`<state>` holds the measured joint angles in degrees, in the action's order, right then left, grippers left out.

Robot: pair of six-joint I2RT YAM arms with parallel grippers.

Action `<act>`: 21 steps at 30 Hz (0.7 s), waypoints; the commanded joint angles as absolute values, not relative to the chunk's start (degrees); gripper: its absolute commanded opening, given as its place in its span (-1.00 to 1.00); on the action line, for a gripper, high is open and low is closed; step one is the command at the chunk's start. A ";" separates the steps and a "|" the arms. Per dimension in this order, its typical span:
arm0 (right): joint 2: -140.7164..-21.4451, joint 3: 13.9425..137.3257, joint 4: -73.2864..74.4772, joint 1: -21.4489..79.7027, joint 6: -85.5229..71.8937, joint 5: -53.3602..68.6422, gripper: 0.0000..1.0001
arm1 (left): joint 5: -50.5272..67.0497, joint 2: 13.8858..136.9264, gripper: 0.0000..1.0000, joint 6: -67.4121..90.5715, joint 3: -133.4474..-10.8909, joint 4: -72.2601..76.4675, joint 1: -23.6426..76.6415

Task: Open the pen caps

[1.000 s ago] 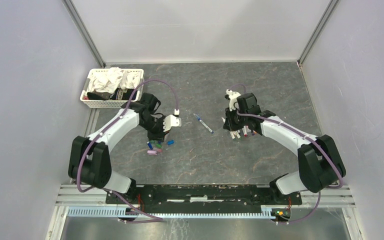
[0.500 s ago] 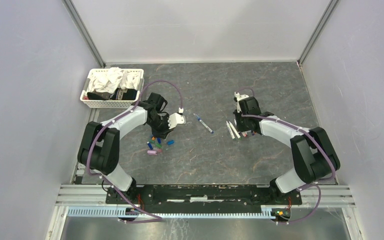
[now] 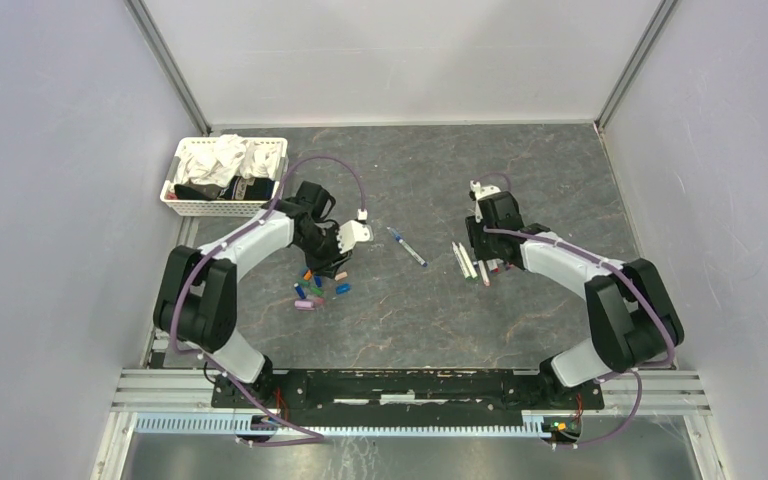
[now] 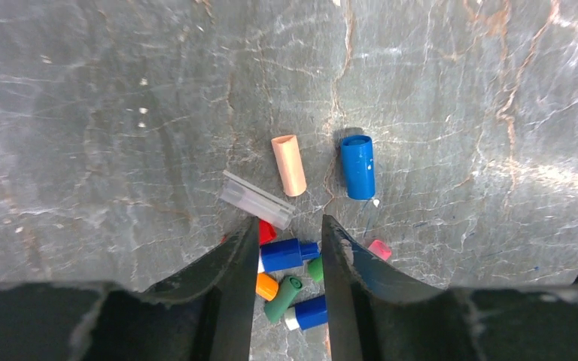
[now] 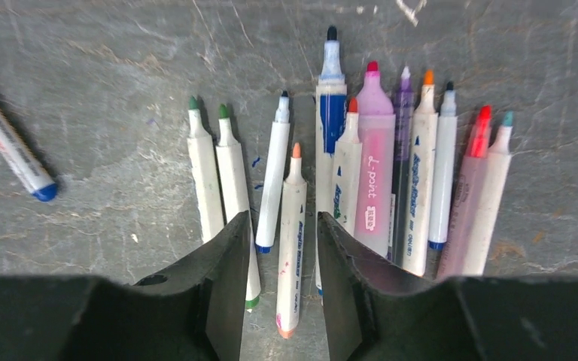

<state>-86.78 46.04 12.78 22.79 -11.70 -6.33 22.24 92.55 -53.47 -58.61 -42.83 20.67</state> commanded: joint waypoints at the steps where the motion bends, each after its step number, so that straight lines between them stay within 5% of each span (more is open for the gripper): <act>1: -83.28 49.91 10.72 24.69 -11.56 -7.92 -0.11 | 26.11 86.91 -0.11 -49.53 -64.32 -45.93 20.80; 9: -89.61 56.81 8.66 34.80 -8.19 -3.79 0.28 | 25.01 80.67 0.24 -45.79 -72.13 -51.41 20.73; 16: -100.10 64.93 8.88 38.41 -4.61 2.28 0.36 | 20.59 74.16 0.34 -41.57 -75.54 -50.94 20.56; 17: -101.37 65.57 9.04 38.41 -4.39 2.37 0.36 | 19.11 72.77 0.50 -40.07 -75.23 -49.47 20.49; 18: -102.30 66.01 9.27 38.37 -4.01 2.38 0.36 | 17.73 71.62 0.93 -38.91 -74.83 -47.98 20.47; 21: -104.98 66.67 9.93 38.48 -3.46 1.86 0.29 | 15.12 69.22 1.00 -36.49 -73.33 -46.04 19.86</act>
